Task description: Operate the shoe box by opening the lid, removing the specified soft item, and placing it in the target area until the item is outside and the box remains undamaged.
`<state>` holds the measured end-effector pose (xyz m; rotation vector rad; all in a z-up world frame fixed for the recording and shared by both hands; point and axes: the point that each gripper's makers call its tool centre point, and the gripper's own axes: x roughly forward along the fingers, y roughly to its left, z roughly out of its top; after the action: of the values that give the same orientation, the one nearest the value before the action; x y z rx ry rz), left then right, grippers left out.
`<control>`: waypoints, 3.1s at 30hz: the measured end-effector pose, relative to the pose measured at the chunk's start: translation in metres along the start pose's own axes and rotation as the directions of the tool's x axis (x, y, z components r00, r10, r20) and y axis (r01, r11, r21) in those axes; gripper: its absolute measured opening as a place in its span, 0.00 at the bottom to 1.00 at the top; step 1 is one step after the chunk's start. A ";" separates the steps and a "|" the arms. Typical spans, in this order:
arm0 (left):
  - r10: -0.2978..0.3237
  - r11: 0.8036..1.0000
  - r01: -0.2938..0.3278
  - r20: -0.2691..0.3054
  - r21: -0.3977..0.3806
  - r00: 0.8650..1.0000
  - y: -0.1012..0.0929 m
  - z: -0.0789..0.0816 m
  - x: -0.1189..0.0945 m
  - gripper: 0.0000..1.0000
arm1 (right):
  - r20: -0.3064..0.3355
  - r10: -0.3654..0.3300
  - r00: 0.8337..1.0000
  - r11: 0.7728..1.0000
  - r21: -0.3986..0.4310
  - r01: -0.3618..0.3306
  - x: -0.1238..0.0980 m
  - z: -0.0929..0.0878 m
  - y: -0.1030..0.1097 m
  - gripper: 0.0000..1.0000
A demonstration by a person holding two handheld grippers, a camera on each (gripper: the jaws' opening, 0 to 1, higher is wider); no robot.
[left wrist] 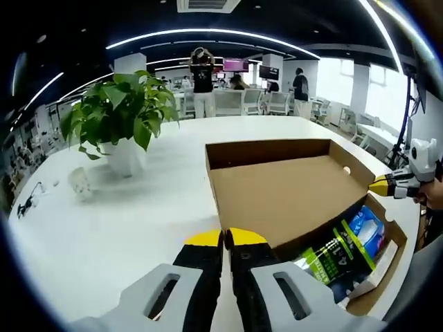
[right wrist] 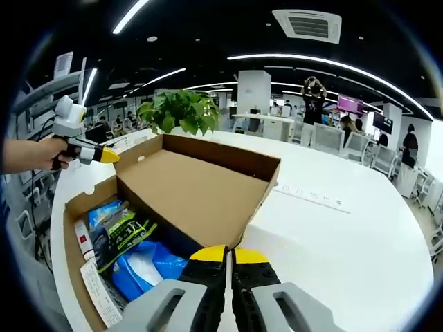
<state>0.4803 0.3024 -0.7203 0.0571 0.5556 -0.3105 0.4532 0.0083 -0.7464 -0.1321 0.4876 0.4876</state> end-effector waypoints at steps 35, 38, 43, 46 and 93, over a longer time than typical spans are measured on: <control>0.022 1.000 -0.023 -0.069 -0.014 0.997 0.004 -0.006 0.015 0.01 | -0.014 -0.011 1.000 0.998 0.057 0.012 0.005 0.000 -0.005 0.00; 0.019 1.000 -0.021 -0.071 -0.021 0.997 0.004 -0.006 0.014 0.01 | -0.015 -0.011 1.000 0.998 0.059 0.012 0.005 0.001 -0.004 0.00; 0.017 0.999 -0.018 -0.067 -0.027 0.998 0.004 -0.006 0.013 0.02 | -0.012 -0.005 1.000 0.994 0.107 0.006 -0.001 0.004 -0.002 0.00; 0.019 1.000 -0.021 -0.068 -0.024 0.998 0.004 -0.006 0.013 0.02 | 0.001 0.006 1.000 0.994 0.107 -0.006 -0.006 0.007 0.003 0.01; -0.082 0.993 0.076 0.064 0.092 0.995 -0.043 0.015 -0.068 0.43 | 0.004 0.287 0.958 0.951 0.119 -0.285 -0.041 0.015 0.100 0.32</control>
<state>0.4205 0.2777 -0.6703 0.1110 0.4771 -0.4130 0.3798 0.0825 -0.7141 0.0515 0.5508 0.7407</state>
